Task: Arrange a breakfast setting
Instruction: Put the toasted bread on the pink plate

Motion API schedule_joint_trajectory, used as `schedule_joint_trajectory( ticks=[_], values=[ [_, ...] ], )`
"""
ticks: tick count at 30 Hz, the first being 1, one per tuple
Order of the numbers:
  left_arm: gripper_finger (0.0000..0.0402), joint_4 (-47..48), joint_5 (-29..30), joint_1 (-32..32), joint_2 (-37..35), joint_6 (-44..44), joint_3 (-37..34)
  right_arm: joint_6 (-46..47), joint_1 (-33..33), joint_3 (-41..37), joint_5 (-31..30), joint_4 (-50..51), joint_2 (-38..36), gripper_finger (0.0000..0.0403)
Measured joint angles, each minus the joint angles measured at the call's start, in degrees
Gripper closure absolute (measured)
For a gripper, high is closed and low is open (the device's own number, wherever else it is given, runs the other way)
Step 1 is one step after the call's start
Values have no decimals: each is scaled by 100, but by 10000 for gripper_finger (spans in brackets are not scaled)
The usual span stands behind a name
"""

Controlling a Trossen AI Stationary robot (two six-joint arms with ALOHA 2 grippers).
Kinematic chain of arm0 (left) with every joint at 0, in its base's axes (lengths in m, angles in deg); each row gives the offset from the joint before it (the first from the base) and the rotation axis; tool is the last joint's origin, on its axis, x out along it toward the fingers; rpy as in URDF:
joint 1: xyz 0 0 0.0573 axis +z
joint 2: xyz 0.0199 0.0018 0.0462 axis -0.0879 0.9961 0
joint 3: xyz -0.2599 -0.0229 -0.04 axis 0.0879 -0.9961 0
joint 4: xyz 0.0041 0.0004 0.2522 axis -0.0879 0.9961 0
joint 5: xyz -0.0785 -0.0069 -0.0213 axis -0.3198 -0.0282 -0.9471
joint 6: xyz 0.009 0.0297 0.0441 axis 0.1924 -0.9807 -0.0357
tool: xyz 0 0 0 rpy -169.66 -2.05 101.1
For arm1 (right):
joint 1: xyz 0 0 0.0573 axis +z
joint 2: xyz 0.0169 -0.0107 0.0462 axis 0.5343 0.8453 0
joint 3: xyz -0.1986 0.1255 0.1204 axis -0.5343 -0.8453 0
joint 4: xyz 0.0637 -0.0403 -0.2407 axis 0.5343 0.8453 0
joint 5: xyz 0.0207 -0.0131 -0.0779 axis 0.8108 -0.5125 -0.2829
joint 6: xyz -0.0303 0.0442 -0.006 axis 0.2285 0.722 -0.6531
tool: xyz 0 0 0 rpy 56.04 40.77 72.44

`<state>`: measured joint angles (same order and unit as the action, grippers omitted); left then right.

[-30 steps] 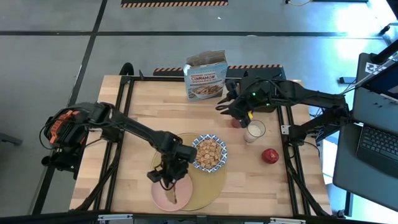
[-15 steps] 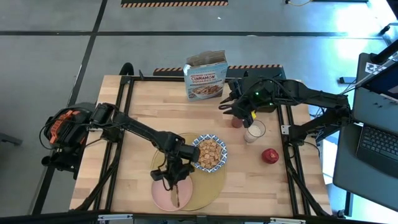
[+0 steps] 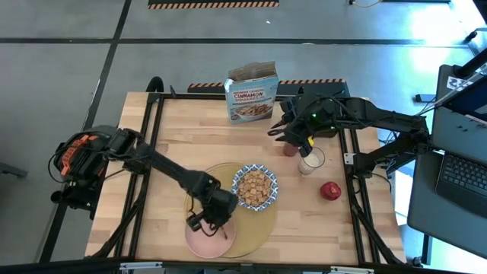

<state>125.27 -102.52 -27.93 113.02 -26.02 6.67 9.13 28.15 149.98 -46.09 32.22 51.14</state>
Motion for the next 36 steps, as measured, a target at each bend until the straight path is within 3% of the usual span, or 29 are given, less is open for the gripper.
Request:
schedule_joint_trajectory(
  ticks=[8, 13, 18, 27, 30, 36],
  values=[
    [383, 1144, 2357, -818, -620, 778, 0, -111, 0, 0, -13, 21, -88, 240],
    [383, 1017, 3930, -1404, -643, 1223, 0, -125, 0, 2, -58, -40, -92, 240],
    [383, 489, 5083, -2119, -485, 1466, 0, 40, 0, 2, -61, -192, -96, 240],
    [383, -217, 6016, -3147, 424, 1729, 0, 588, 0, 2, -61, -147, -96, 240],
    [383, -247, 6397, -3206, 764, 1889, 0, 780, 0, 2, -61, -137, -96, 240],
    [373, -662, 6438, -3203, 1121, 1895, 7, 1061, 0, 2, -59, -113, -96, 240]
  ],
)
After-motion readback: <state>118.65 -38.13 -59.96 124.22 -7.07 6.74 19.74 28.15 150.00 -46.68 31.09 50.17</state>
